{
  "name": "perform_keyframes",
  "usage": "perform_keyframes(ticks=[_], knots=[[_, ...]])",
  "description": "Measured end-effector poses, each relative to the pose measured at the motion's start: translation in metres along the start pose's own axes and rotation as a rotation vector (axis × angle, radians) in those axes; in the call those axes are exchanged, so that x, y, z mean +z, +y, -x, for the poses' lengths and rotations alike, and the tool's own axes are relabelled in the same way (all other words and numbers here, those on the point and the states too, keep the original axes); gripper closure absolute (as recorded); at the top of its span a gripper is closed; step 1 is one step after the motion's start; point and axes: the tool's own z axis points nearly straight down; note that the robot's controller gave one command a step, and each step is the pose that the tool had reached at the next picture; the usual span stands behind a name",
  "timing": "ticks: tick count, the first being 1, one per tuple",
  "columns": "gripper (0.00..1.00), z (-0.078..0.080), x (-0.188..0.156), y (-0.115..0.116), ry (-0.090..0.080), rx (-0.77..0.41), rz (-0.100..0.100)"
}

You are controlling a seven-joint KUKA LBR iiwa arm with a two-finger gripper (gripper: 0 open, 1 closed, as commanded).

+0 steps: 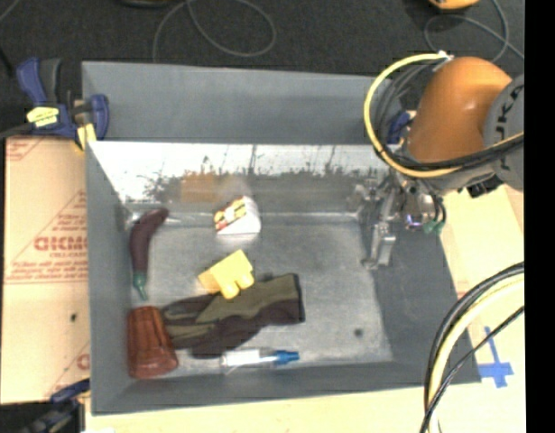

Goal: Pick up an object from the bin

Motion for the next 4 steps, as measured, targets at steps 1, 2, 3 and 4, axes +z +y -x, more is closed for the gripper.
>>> perform_keyframes(ticks=[1, 2, 3, 4], knots=[[0.0, 0.001, -0.005, 0.0, -0.007, -0.002, -0.001], [0.0, -0.026, 0.015, 0.03, -0.008, 0.04, -0.001], [0.0, -0.059, 0.017, 0.085, -0.006, -0.036, -0.002], [0.0, -0.024, 0.037, 0.101, -0.012, -0.024, 0.002]])
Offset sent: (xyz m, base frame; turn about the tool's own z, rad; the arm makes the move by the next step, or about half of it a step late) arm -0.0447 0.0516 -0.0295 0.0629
